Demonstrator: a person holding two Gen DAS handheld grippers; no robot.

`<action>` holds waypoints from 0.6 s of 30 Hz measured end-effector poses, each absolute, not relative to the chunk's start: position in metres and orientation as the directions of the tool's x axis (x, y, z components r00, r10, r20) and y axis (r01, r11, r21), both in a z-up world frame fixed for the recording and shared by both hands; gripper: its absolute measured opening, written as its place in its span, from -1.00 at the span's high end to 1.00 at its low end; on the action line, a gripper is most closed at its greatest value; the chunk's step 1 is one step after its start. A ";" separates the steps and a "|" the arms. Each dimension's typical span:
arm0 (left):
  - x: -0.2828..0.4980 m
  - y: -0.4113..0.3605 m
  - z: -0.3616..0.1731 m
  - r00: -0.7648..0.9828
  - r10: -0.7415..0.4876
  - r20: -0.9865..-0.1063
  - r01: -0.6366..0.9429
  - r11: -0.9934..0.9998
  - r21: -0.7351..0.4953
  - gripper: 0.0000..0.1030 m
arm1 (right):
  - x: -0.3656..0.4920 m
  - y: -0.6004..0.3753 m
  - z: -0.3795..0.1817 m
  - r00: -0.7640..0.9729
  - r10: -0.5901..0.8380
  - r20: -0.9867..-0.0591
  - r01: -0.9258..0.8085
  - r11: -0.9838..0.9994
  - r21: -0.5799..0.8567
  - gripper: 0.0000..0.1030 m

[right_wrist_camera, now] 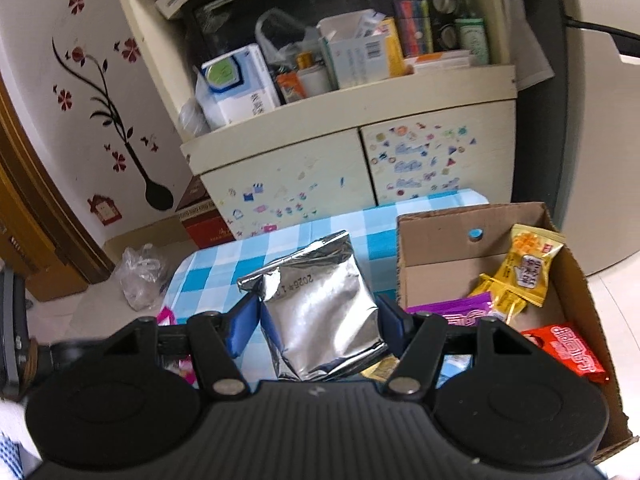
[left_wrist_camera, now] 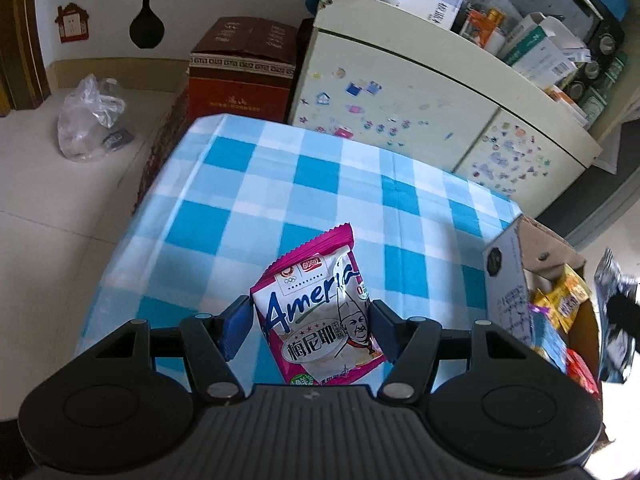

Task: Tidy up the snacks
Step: 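Carry the pink and silver packets into the cardboard box and open both grippers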

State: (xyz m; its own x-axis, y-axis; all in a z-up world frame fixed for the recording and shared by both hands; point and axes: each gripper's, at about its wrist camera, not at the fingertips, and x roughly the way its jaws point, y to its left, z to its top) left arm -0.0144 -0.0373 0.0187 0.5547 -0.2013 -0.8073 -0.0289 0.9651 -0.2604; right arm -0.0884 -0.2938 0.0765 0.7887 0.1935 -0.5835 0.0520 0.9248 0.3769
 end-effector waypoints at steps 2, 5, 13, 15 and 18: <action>-0.020 -0.042 0.020 0.557 -0.205 -0.805 -0.023 0.965 -0.262 -0.34 | -0.093 -0.303 0.080 0.799 0.187 -0.571 0.064 0.918 0.391 -0.25; -0.027 -0.053 0.023 0.559 -0.220 -0.799 -0.012 0.962 -0.273 -0.34 | -0.099 -0.318 0.085 0.816 0.176 -0.551 0.080 0.910 0.408 -0.25; -0.046 -0.108 0.044 0.573 -0.306 -0.760 0.081 0.944 -0.319 -0.34 | -0.126 -0.369 0.096 0.859 0.111 -0.500 0.157 0.873 0.462 -0.25; -0.050 -0.124 0.047 0.566 -0.332 -0.754 0.119 0.939 -0.324 -0.34 | -0.132 -0.380 0.096 0.861 0.079 -0.503 0.192 0.864 0.465 -0.25; -0.056 -0.149 0.052 0.560 -0.370 -0.741 0.170 0.927 -0.335 -0.34 | -0.138 -0.395 0.094 0.856 0.035 -0.516 0.246 0.850 0.466 -0.25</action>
State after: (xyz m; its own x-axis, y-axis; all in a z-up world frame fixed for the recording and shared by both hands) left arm -0.0556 -0.1494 0.0522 0.5597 -0.3705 -0.7413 0.1696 0.9268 -0.3351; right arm -0.1382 -0.3955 0.0937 0.8560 0.0350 -0.5158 0.2457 0.8502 0.4656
